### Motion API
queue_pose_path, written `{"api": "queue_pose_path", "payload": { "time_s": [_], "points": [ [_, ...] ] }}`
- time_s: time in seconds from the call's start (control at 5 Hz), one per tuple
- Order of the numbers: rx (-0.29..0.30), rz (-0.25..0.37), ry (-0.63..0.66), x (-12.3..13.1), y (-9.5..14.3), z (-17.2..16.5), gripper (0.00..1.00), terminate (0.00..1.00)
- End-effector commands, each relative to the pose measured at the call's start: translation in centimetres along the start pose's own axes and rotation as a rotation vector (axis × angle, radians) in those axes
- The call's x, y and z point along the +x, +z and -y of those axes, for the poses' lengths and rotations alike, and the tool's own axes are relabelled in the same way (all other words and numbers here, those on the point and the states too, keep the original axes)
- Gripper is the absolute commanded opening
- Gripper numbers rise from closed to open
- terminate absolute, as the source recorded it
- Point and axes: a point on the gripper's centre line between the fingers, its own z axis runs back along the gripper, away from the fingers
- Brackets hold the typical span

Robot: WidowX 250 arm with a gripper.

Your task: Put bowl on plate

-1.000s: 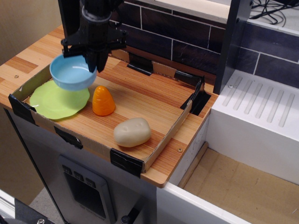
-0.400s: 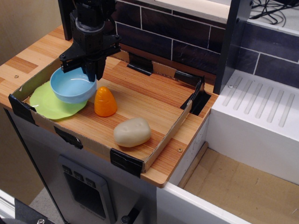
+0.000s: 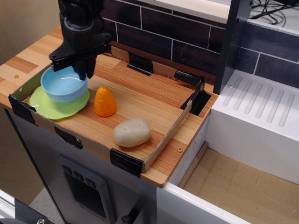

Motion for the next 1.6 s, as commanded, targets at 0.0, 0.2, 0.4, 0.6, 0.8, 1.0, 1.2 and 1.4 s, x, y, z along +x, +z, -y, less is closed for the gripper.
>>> {"api": "queue_pose_path", "payload": {
  "time_s": [0.0, 0.2, 0.4, 0.6, 0.8, 1.0, 1.2, 1.4],
  "points": [
    [-0.032, 0.064, -0.007, 2.0, 1.1, -0.7, 0.0, 0.0],
    [-0.01, 0.075, -0.026, 2.0, 0.6, -0.6, 1.0, 0.0],
    [-0.01, 0.07, -0.05, 2.0, 1.0, -0.8, 1.0, 0.0],
    [-0.01, 0.072, -0.044, 2.3, 1.5, -0.8, 1.0, 0.0],
    [-0.024, 0.084, -0.035, 2.3, 2.7, 0.0, 1.0, 0.0],
    [-0.099, 0.081, -0.073, 1.9, 4.5, 1.9, 1.0, 0.0],
    [-0.141, 0.06, -0.127, 1.7, 6.1, 3.1, 1.0, 0.0],
    [-0.141, 0.06, -0.127, 1.7, 6.1, 3.1, 1.0, 0.0]
  ]
}}
